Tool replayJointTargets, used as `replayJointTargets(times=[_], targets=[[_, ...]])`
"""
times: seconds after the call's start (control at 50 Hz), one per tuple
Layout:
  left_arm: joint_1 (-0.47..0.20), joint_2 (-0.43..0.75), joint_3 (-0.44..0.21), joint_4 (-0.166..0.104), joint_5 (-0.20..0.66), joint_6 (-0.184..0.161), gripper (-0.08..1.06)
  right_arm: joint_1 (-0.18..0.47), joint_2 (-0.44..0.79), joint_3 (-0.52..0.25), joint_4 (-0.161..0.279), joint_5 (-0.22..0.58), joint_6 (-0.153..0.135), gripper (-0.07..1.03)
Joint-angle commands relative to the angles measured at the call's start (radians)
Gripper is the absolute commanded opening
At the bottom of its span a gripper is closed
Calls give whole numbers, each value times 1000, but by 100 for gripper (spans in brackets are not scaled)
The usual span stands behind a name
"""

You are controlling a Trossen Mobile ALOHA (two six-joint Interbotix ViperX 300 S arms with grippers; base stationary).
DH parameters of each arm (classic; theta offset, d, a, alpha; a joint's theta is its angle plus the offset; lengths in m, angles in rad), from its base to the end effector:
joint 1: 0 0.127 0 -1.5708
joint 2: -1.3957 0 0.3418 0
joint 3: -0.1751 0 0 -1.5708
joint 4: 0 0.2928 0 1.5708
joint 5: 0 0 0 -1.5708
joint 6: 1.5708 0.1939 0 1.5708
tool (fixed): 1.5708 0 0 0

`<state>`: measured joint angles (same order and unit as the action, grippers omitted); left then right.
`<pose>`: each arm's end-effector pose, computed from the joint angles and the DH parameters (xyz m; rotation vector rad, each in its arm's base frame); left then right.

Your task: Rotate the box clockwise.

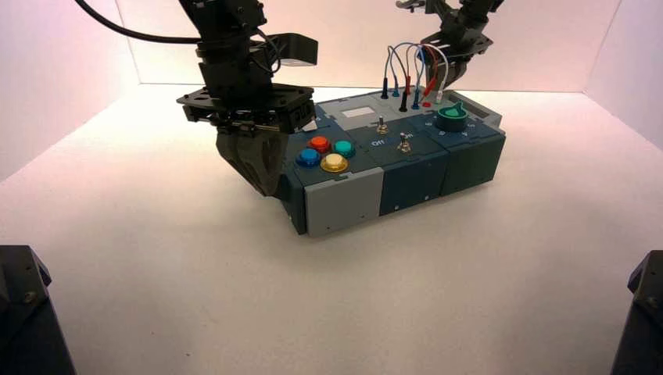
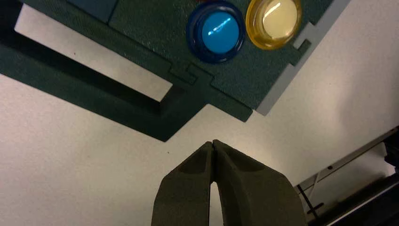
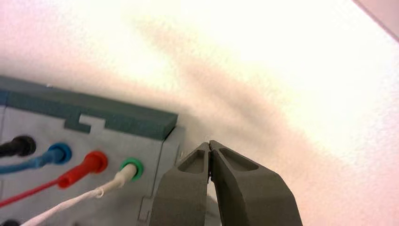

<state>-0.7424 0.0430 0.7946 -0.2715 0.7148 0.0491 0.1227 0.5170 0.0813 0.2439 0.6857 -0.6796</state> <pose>0.1810 -0.2123 0.0524 0.3218 1.5611 -0.6016 0.5094 0.0927 0.0423 -0.3989 1.1866 0.5435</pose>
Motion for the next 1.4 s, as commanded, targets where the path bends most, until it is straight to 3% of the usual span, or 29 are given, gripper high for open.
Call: replayJointTargets(times=[0.02,0.26,0.7,1.0,1.4], targets=[[-3,-2,-40,3,-5,2,-3,-2,-40,-26,0,43,-6,-2],[-2,18,-78,18,-5,5,-3,-2,-60,-8,-3,138,-5,-2],[8,46,-86,35,-5,14,-3,-3,-141,52,-80,155,2,-2],[63,55,-103,66,-12,18,-3,-5,-150,95,-98,150,2,-2],[127,55,-133,69,-14,46,-3,-5,-137,106,-100,117,2,-2]])
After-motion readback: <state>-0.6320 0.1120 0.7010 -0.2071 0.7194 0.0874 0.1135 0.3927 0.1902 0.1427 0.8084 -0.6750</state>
